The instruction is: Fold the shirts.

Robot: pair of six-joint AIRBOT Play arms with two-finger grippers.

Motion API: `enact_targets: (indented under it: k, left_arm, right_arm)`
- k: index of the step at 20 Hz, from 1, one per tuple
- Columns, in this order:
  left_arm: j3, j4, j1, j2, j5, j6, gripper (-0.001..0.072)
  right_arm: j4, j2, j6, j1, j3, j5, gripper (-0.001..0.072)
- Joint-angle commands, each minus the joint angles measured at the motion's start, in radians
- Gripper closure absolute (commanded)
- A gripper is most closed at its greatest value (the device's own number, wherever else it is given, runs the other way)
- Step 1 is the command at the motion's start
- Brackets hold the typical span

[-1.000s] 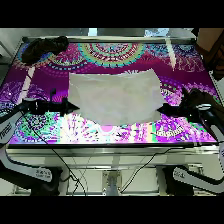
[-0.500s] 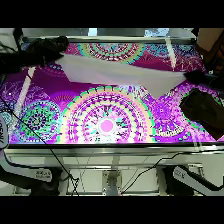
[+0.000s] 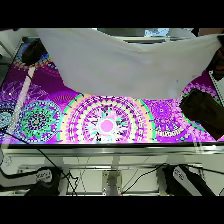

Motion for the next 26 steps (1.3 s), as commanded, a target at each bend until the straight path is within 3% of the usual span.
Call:
enact_targets:
  k: [1, 3, 7, 11, 13, 21, 26]
  left_arm:
    - [0.017, 0.119, 0.000, 0.158, -0.002, -0.068, 0.0698]
    - [0.017, 0.158, 0.000, 0.230, -0.020, -0.125, 0.0699]
    - [0.017, 0.167, 0.000, 0.306, -0.032, -0.145, 0.0699]
    - [-0.023, 0.315, 0.000, 0.291, 0.028, -0.179, 0.0700]
    - [-0.097, 0.315, -0.001, 0.266, 0.042, -0.180, 0.0699]
    - [-0.176, 0.317, -0.022, -0.075, 0.040, -0.142, 0.0698]
    - [-0.176, 0.316, -0.032, -0.339, 0.152, -0.088, 0.0697]
  right_arm:
    - [-0.190, 0.103, 0.119, -0.001, 0.131, 0.101, 0.0692]
    - [-0.260, 0.143, 0.171, -0.001, 0.174, 0.148, 0.0693]
    - [-0.331, 0.185, 0.199, 0.000, 0.233, 0.196, 0.0693]
    - [-0.408, 0.150, 0.248, 0.000, 0.240, 0.167, 0.0694]
    - [-0.412, 0.088, 0.269, 0.000, 0.240, 0.170, 0.0694]
    - [-0.238, -0.298, 0.302, 0.025, 0.174, 0.151, 0.0692]
    - [-0.241, -0.532, 0.288, 0.128, 0.117, -0.087, 0.0691]
